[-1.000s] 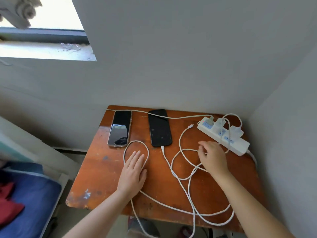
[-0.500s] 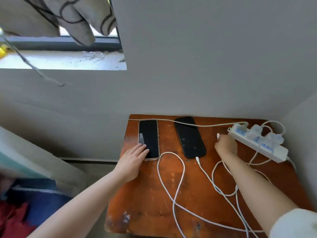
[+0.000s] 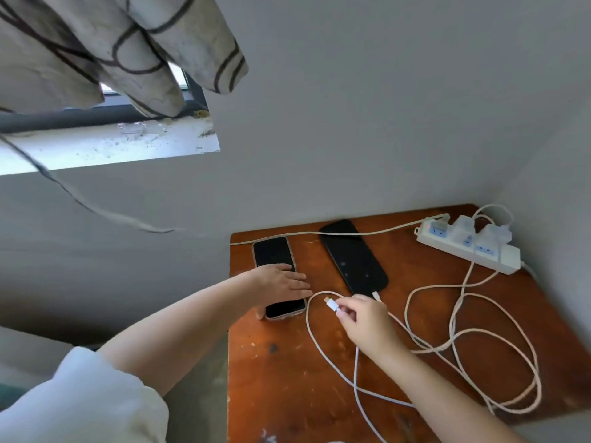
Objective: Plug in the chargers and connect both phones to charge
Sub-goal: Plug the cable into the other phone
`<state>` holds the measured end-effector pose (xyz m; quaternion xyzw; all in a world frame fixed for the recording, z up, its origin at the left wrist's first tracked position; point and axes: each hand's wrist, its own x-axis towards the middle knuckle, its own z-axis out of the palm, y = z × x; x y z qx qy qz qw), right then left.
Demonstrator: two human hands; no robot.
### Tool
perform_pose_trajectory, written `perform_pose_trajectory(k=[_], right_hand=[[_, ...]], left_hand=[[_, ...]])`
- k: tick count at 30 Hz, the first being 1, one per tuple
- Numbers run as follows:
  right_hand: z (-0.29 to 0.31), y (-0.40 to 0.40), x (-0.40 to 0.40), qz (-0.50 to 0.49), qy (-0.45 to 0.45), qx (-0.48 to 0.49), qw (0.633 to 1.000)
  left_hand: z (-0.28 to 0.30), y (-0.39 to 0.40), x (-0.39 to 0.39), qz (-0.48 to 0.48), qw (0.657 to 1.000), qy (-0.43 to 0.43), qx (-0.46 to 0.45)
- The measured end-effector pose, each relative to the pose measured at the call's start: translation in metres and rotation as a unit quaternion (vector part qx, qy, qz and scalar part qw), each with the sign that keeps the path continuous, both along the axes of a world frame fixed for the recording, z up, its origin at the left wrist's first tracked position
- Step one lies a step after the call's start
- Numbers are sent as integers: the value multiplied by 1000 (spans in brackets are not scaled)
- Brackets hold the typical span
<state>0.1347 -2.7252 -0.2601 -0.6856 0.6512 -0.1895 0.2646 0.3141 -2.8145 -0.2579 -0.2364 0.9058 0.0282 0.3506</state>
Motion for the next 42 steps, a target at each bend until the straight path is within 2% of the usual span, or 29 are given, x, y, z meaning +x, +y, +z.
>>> perform_pose_trajectory(k=[4, 6, 8, 9, 18, 25, 42], right_hand=[[-14, 12, 18, 25, 76, -3, 997], [-8, 24, 23, 24, 115, -39, 992], [-17, 30, 32, -17, 137, -77, 987], [-22, 33, 40, -45, 141, -89, 985], [-15, 38, 37, -57, 150, -178, 971], [-6, 44, 26, -78, 144, -215, 963], [3, 48, 20, -48, 166, -231, 957]], left_hand=[[6, -4, 2, 15, 1000, 22, 14], [5, 1, 0, 28, 999, 38, 11], [-4, -2, 4, 19, 998, 51, 24], [-14, -7, 7, 11, 997, 63, 37], [-9, 12, 7, 100, 970, 221, 14], [-4, 30, 15, 167, 931, 324, -2], [-3, 46, 0, 181, 940, 290, 2]])
